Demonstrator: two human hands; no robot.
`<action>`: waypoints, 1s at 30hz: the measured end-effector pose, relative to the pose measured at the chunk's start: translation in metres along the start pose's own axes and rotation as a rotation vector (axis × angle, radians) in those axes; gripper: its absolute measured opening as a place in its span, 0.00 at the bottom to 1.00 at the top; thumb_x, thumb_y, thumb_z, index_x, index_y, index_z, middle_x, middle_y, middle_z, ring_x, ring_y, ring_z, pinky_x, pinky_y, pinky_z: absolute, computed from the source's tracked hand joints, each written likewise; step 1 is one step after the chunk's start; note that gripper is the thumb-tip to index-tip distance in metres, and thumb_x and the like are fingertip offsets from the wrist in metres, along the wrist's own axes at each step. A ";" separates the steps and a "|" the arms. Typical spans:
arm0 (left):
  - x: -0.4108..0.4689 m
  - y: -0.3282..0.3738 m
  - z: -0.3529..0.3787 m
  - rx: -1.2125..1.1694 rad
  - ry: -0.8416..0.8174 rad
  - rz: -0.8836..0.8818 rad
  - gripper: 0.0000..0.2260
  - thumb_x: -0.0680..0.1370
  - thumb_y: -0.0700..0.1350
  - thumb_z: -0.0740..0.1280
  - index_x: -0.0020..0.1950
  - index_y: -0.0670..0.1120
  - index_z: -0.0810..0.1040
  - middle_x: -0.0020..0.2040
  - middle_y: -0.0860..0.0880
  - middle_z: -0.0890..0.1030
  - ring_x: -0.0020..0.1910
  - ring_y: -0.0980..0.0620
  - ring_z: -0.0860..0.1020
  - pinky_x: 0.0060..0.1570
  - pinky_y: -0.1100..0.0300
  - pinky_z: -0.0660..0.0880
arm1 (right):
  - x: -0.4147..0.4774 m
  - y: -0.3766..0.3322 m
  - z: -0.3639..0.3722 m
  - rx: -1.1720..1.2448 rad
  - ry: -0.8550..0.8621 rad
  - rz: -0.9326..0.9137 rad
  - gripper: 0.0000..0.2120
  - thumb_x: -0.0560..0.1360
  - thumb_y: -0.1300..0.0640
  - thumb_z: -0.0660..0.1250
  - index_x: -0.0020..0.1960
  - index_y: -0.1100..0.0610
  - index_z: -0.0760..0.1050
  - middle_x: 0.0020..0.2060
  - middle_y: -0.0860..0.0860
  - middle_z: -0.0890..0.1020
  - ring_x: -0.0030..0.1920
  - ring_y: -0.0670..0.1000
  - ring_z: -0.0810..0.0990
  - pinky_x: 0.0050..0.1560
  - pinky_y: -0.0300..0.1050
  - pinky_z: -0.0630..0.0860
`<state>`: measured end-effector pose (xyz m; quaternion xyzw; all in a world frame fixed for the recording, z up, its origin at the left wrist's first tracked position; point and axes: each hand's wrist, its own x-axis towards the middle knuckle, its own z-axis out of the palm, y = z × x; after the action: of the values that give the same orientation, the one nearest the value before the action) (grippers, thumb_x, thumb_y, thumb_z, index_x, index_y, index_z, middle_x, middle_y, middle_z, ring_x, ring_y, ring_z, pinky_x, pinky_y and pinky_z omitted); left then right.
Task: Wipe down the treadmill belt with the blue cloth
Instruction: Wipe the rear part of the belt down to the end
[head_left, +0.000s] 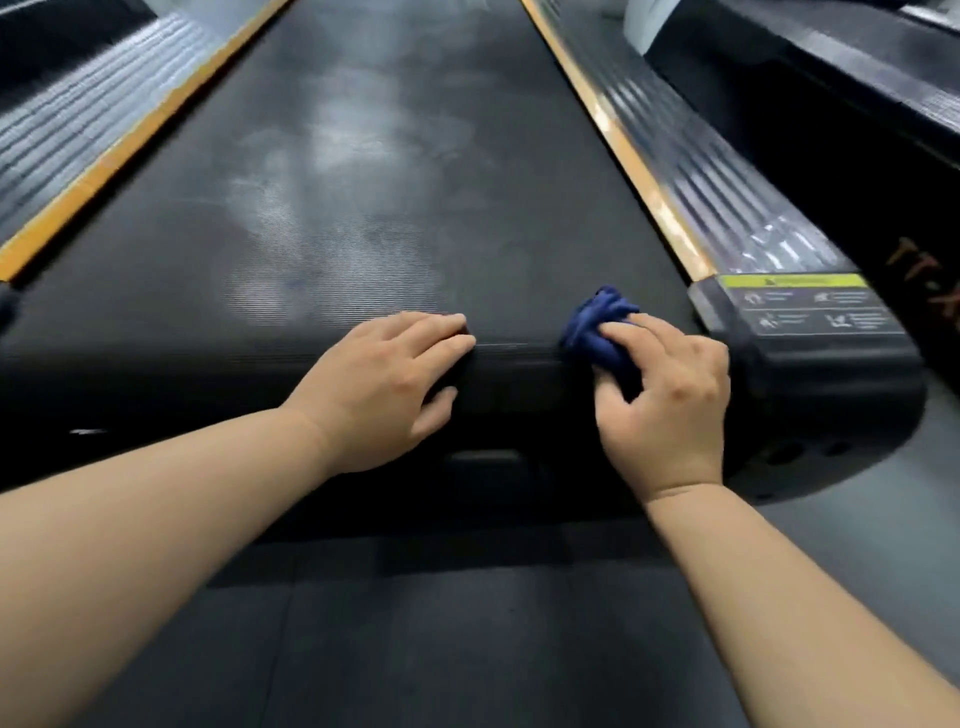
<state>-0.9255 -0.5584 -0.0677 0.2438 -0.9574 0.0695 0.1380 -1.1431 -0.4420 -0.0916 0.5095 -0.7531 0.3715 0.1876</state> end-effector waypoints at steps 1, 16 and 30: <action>0.010 0.009 0.002 -0.003 -0.010 0.024 0.22 0.75 0.51 0.60 0.66 0.41 0.75 0.66 0.44 0.75 0.63 0.44 0.74 0.63 0.49 0.71 | -0.004 0.001 0.001 0.026 0.027 0.071 0.16 0.68 0.56 0.66 0.55 0.53 0.80 0.59 0.51 0.80 0.48 0.62 0.76 0.51 0.53 0.71; 0.042 0.053 0.022 -0.049 0.091 -0.101 0.27 0.69 0.54 0.61 0.63 0.40 0.76 0.64 0.42 0.77 0.58 0.41 0.76 0.64 0.51 0.66 | -0.032 -0.029 0.006 0.198 0.102 0.267 0.16 0.67 0.60 0.70 0.55 0.58 0.81 0.53 0.59 0.80 0.51 0.60 0.78 0.58 0.47 0.69; 0.027 0.014 0.005 -0.127 0.000 -0.112 0.33 0.67 0.63 0.59 0.68 0.48 0.74 0.68 0.49 0.74 0.65 0.48 0.71 0.67 0.64 0.56 | -0.042 -0.035 0.012 0.197 0.077 0.174 0.19 0.68 0.65 0.68 0.59 0.59 0.80 0.58 0.58 0.79 0.48 0.60 0.77 0.58 0.46 0.69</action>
<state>-0.9563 -0.5593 -0.0654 0.2877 -0.9448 0.0010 0.1570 -1.0934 -0.4323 -0.1144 0.4436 -0.7466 0.4777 0.1324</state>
